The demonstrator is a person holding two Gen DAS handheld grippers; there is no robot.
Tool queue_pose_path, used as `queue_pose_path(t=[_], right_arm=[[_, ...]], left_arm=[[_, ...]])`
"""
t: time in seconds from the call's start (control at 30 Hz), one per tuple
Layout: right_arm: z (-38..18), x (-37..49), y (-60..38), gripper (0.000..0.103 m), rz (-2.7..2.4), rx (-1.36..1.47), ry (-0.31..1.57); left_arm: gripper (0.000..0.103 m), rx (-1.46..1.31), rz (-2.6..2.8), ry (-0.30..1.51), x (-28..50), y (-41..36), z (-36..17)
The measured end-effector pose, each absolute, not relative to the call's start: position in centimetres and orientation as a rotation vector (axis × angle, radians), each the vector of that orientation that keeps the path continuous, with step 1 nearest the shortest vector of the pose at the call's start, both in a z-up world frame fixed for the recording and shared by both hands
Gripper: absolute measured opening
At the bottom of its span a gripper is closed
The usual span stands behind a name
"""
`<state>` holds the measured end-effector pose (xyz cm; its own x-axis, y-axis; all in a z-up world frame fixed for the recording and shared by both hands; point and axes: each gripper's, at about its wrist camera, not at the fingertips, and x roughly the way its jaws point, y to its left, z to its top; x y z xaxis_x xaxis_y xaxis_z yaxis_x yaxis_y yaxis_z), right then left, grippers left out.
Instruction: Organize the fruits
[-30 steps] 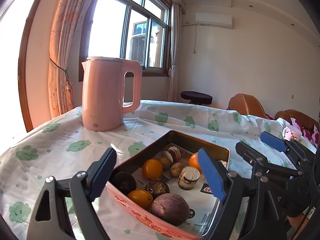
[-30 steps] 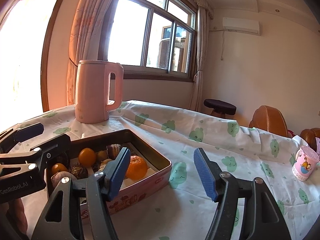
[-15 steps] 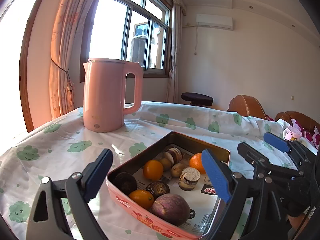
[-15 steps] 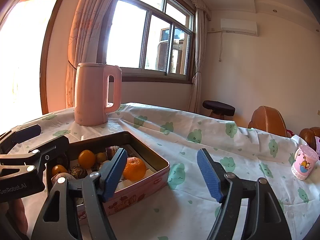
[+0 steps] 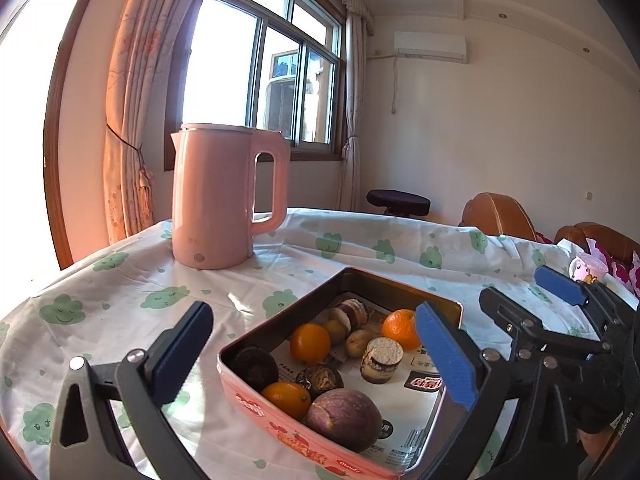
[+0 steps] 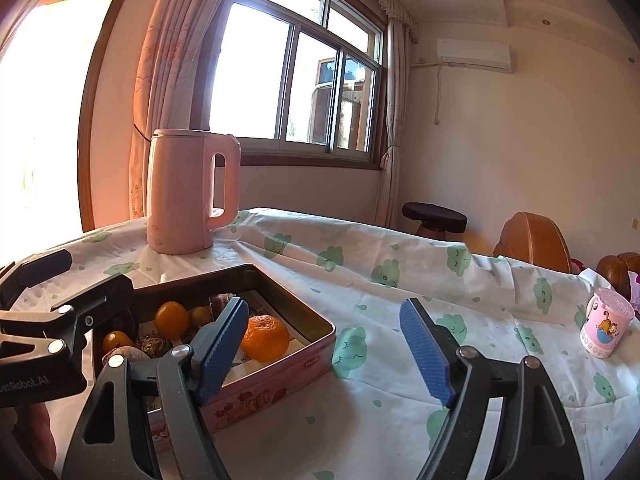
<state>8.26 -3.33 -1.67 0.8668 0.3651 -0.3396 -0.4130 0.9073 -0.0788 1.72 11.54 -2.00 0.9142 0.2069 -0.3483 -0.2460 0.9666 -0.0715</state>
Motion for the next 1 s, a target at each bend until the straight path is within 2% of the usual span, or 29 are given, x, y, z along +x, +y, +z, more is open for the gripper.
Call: queue_pose_path(t=[0.83, 1.0], right_arm=[[-1.69, 8.20, -3.66, 0.081, 0.400, -0.145, 0.324], [-1.81, 8.19, -3.99, 0.087, 0.397, -0.143, 0.324]], left_arm=[[0.103, -0.116, 0.220, 0.360, 1.82, 11.59, -2.02], [0.103, -0.094, 0.218, 0.354, 1.76, 11.06, -2.03]])
